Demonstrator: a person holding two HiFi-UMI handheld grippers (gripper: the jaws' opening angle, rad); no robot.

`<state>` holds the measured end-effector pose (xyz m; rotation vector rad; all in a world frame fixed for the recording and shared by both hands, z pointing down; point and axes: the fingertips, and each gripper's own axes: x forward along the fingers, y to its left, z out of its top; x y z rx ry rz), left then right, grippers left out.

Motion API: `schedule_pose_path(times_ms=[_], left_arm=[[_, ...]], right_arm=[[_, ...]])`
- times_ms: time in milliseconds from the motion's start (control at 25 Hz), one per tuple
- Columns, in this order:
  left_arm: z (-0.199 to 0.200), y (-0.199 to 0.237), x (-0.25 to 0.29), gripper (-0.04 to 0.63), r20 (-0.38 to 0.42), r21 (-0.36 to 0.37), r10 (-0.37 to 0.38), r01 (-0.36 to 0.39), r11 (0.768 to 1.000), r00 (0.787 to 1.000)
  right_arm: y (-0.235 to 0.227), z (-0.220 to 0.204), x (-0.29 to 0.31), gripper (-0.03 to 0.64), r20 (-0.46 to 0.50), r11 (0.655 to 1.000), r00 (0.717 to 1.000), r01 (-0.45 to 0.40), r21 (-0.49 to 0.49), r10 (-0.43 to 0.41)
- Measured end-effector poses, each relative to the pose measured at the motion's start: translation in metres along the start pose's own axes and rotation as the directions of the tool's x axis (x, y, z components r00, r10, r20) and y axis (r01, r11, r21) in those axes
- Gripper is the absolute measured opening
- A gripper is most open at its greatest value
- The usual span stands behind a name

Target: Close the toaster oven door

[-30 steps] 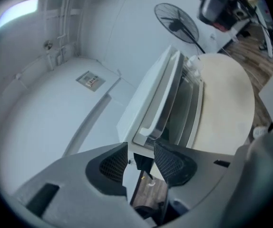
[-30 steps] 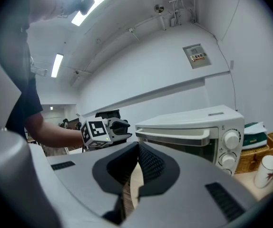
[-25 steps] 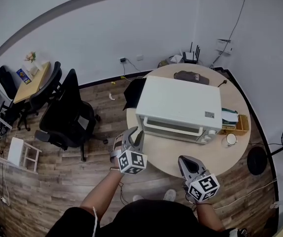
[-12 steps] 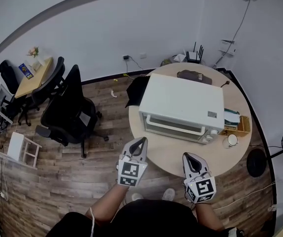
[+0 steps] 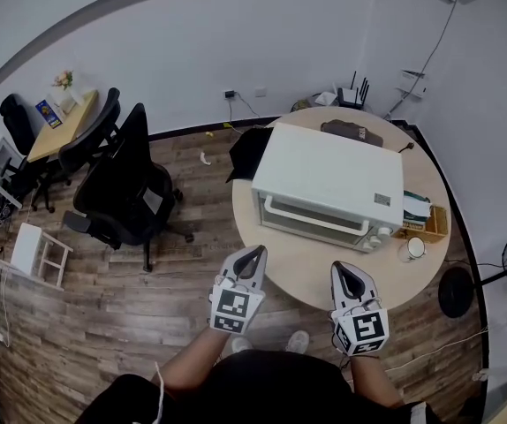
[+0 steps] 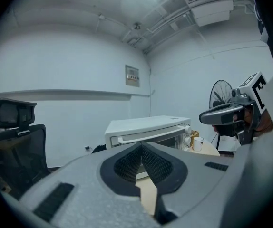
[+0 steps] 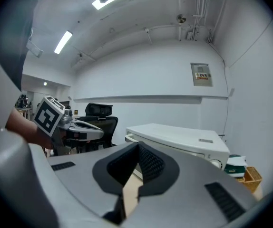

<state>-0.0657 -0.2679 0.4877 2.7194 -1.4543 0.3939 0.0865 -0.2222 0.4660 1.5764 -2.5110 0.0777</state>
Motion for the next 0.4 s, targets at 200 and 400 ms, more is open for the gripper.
schedule_pose_path(times_ms=[200, 400], left_arm=[[0.0012, -0.0006, -0.0024, 0.008, -0.004, 0.014, 0.002, -0.002, 1.000, 1.000], [0.0008, -0.0093, -0.0055, 0.008, -0.003, 0.017, 0.006, -0.006, 1.000, 1.000]], right_arm=[[-0.0009, 0.0040, 0.0011, -0.007, 0.019, 1.000, 1.000, -0.014, 0.020, 0.014], [-0.0035, 0.0036, -0.0033, -0.008, 0.000, 0.999, 0.999, -0.035, 0.001, 0.035]])
